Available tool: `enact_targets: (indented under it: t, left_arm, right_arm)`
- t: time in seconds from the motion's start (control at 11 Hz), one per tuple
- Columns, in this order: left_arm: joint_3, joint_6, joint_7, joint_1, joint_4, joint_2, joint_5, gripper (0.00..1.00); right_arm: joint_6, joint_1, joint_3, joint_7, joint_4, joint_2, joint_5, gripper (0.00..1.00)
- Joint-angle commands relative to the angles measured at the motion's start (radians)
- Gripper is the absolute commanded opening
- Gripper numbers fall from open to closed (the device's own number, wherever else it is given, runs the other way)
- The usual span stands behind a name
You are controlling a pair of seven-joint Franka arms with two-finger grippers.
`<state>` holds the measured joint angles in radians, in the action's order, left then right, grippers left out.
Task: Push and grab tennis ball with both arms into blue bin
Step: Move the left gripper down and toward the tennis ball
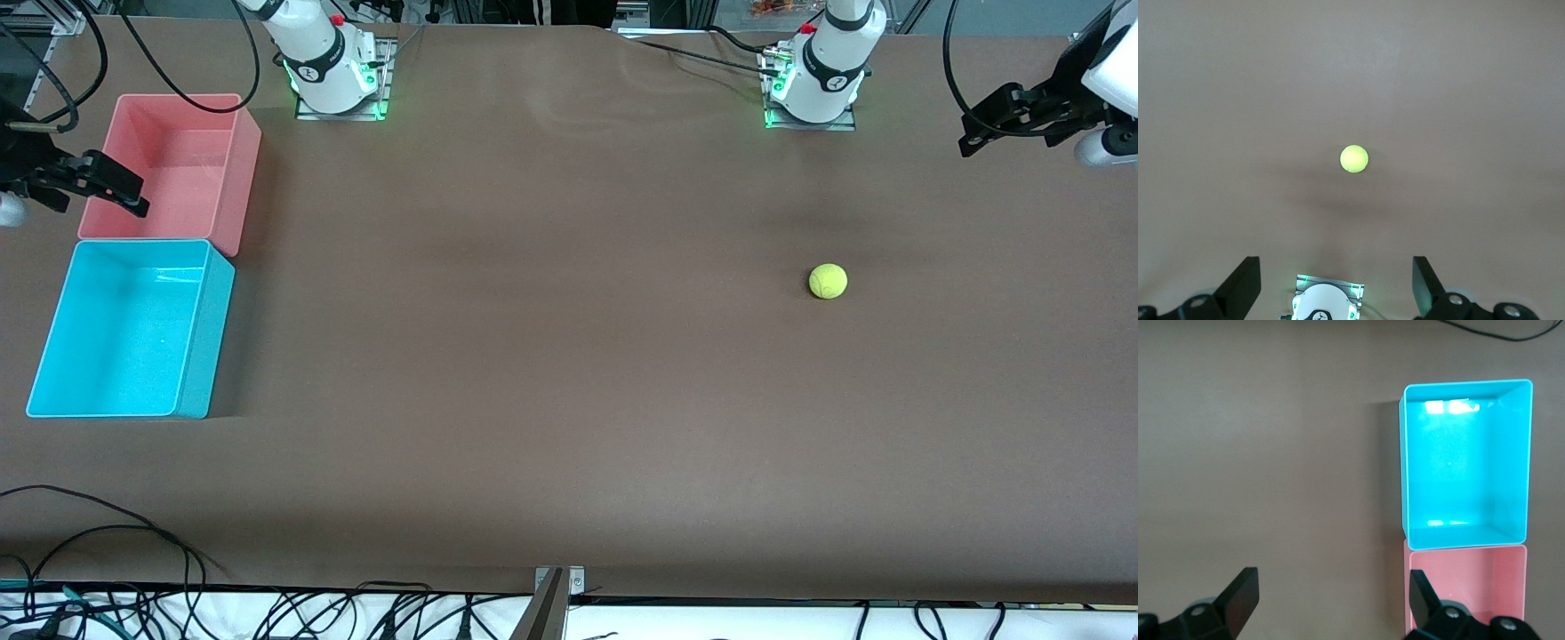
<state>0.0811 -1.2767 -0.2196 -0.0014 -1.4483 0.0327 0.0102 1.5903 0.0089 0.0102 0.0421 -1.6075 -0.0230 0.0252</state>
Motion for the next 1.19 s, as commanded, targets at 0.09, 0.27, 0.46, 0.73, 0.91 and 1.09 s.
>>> enact_targets:
  t: [0.09,0.27,0.46,0.73,0.91,1.09]
  left_arm:
    - [0.0,-0.032,-0.038,0.109,0.002,-0.042,-0.051,1.0]
    - [0.0,-0.046,-0.018,0.11,0.002,-0.045,-0.061,1.0]
    - [0.006,-0.043,-0.021,0.1,0.015,-0.045,-0.056,1.0]
    - [0.016,-0.039,-0.021,0.095,0.016,-0.05,-0.059,1.0]
    - [0.016,-0.047,-0.02,0.098,0.009,-0.065,-0.061,1.0]
    - [0.016,-0.072,-0.018,0.1,0.0,-0.065,-0.061,1.0]
  right_arm:
    - [0.016,0.008,-0.006,-0.019,0.038,0.017,0.001,1.0]
    - [0.028,0.005,-0.003,-0.019,0.04,0.017,-0.002,1.0]
    - [0.023,0.005,-0.003,-0.024,0.04,0.017,-0.002,1.0]
    - [0.028,0.003,-0.001,-0.016,0.04,0.017,-0.002,1.0]
    - [0.03,0.002,0.002,-0.008,0.04,0.017,-0.004,1.0]
    - [0.028,0.002,0.002,-0.008,0.04,0.014,-0.004,1.0]
